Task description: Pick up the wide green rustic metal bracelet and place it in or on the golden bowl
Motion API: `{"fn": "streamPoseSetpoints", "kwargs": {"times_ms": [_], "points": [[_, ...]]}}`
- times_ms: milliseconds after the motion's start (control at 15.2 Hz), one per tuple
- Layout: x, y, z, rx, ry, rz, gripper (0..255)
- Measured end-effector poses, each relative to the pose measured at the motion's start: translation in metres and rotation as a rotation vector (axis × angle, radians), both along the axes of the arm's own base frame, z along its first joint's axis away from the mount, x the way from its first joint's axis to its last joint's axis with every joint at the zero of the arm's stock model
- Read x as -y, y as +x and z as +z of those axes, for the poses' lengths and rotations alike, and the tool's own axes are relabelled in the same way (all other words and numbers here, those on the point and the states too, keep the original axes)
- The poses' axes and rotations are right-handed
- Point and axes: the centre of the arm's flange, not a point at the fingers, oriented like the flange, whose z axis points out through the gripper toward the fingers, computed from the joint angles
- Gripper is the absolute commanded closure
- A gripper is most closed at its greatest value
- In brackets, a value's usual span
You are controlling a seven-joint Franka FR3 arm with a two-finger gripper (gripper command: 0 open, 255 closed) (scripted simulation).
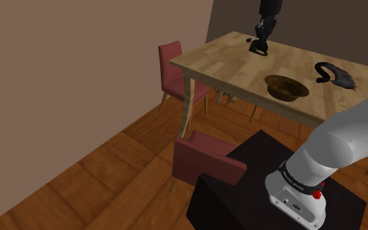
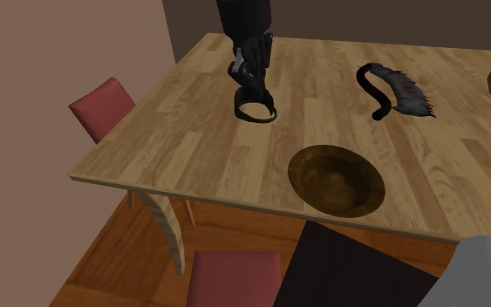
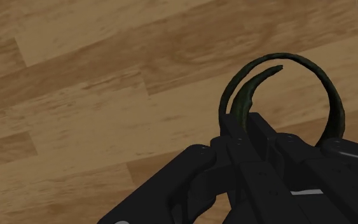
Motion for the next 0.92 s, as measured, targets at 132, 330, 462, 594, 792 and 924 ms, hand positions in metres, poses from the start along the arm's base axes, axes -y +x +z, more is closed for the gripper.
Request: {"fn": "streamPoseSetpoints", "kwargs": {"times_ms": [132, 330, 462, 594, 792, 924], "points": [[-0.002, -0.006, 0.008, -0.001, 0.000, 0.000, 255], [-0.007, -0.037, 0.014, 0.000, 0.000, 0.000, 255], [-0.007, -0.065, 0.014, 0.000, 0.001, 0.000, 255], [-0.013, -0.092, 0.018, 0.000, 0.000, 0.000, 255], [-0.016, -0.130, 0.021, 0.001, 0.000, 0.000, 255], [-0.020, -0.158, 0.024, 0.001, 0.000, 0.000, 255]]}}
